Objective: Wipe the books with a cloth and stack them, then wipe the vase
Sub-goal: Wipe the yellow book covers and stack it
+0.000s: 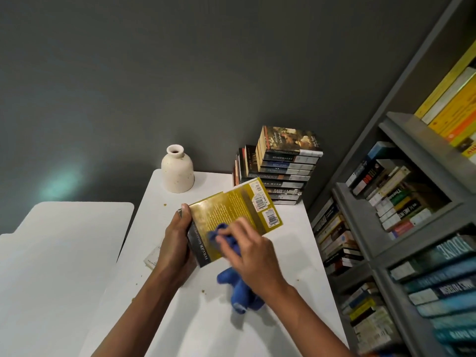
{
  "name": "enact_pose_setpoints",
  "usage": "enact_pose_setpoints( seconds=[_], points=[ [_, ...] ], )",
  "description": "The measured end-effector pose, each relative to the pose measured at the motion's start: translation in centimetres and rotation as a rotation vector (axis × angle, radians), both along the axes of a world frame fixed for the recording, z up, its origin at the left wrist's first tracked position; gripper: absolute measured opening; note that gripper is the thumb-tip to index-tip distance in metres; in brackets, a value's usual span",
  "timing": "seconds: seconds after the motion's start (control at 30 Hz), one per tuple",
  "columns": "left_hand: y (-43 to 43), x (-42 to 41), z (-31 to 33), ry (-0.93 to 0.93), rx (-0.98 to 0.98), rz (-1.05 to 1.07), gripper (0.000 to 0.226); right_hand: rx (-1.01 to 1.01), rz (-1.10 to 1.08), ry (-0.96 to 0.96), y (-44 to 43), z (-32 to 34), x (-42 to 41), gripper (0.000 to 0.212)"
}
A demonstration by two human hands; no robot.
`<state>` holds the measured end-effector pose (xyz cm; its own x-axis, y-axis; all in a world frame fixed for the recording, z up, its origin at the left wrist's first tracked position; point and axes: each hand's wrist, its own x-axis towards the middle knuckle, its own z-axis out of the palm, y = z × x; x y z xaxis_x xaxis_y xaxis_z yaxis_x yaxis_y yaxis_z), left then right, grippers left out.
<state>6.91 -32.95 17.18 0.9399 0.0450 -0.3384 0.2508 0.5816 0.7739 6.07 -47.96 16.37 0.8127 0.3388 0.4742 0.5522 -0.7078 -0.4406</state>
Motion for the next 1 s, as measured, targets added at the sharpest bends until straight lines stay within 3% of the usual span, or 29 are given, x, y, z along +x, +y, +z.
enact_pose_setpoints(
  seconds=[0.13,0.33,0.4,0.47,0.53,0.63,0.8,1.0],
  points=[
    [0.2,0.0,0.2,-0.043,0.114,0.027,0.029,0.091,-0.294,-0.005,-4.3,-0.7,2.7,0.018],
    [0.1,0.0,0.7,-0.179,0.421,0.027,0.036,0.307,-0.58,0.272,-8.6,-0.7,4.6,0.014],
    [0.2,0.1,0.9,-0.303,0.565,0.005,0.031,0.328,-0.624,0.447,-9.6,0.1,4.9,0.025],
    [-0.1,0.3,1.1,-0.4,0.715,-0.019,0.024,0.345,-0.583,0.679,-9.9,1.3,5.2,0.052],
    [-0.6,0.6,1.4,-0.495,0.834,-0.036,0.022,0.454,-0.499,0.884,-9.4,2.2,5.3,0.078],
    [-1.5,0.7,1.6,-0.662,0.942,-0.086,0.013,0.715,-0.415,1.005,-9.2,2.2,5.4,0.092],
    [-1.6,1.6,1.2,-0.75,0.877,-0.236,0.027,1.034,-0.276,1.121,-10.9,1.7,5.7,0.074],
    [-1.5,3.0,0.1,-0.779,1.039,-0.283,0.037,1.089,-0.127,1.331,-11.6,1.8,5.6,0.031]
  ],
)
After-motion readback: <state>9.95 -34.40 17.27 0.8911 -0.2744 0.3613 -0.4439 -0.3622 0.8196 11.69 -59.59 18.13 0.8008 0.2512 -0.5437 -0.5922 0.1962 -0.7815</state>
